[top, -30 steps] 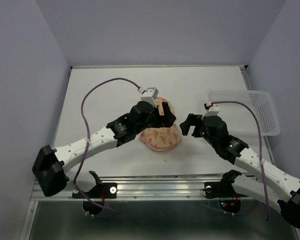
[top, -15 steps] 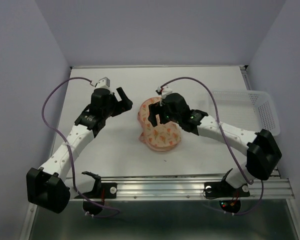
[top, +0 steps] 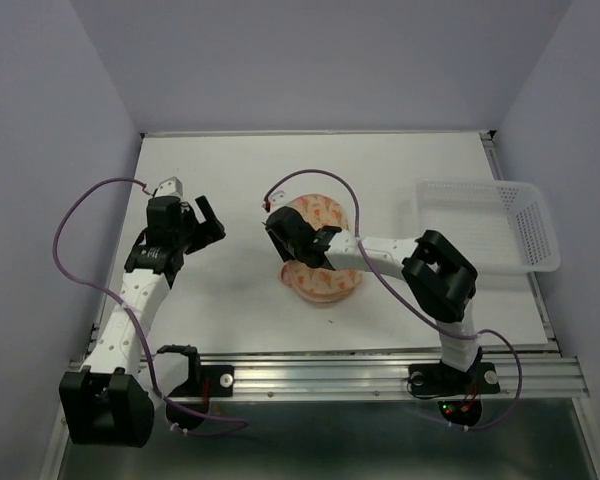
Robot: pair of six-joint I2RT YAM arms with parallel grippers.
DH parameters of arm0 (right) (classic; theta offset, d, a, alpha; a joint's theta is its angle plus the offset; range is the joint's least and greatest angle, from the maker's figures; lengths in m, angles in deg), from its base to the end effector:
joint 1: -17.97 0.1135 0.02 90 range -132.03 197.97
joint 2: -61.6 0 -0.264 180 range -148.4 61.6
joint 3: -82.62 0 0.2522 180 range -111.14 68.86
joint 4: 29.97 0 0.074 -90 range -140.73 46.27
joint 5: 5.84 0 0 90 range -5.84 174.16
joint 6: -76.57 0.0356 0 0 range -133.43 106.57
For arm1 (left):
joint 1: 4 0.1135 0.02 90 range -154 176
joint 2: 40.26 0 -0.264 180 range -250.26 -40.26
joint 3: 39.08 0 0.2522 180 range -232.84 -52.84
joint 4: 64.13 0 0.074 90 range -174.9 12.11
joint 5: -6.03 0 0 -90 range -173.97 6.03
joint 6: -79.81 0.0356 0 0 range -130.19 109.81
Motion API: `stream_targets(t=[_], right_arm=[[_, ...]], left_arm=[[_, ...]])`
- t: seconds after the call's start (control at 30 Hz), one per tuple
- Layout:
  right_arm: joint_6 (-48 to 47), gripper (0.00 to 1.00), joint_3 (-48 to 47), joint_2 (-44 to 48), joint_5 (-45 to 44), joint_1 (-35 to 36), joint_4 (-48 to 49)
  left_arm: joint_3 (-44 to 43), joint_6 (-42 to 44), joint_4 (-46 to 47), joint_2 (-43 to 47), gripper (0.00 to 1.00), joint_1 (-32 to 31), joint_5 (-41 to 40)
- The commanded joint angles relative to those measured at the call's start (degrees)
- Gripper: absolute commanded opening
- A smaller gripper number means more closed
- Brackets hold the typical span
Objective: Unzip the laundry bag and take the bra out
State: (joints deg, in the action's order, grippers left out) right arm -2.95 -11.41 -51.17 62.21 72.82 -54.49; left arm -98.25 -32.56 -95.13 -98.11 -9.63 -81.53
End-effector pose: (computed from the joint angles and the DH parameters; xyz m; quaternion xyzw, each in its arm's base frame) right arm 0.2636 0.3512 0.2026 -0.2704 0.8630 0.0631 0.4221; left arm 0.2256 -0.0238 0.2886 -0.1152 0.8568 -0.1394 0.4829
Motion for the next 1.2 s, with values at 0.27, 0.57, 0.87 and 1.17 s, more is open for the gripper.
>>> stream_targets(t=[0.27,0.57,0.87,1.17], right_arm=[[-0.29,0.19,-5.95,-5.09,-7.4,1.22,-0.92],[0.5,0.01,-10.08,0.52,2.42,3.07,-1.28],[2.7,0.01,-8.95,10.9,3.85,-0.26,-1.36],[5.61,0.01,5.37,17.94,17.9,-20.1,2.24]], left_arm=[[1.37,2.95,2.47,3.18,0.99,5.19,5.47],[1.81,2.86,2.82,3.62,0.99,5.19,5.82],[1.99,2.86,3.08,3.35,0.99,5.19,6.26],[2.25,2.95,3.35,2.47,0.99,5.19,7.67]])
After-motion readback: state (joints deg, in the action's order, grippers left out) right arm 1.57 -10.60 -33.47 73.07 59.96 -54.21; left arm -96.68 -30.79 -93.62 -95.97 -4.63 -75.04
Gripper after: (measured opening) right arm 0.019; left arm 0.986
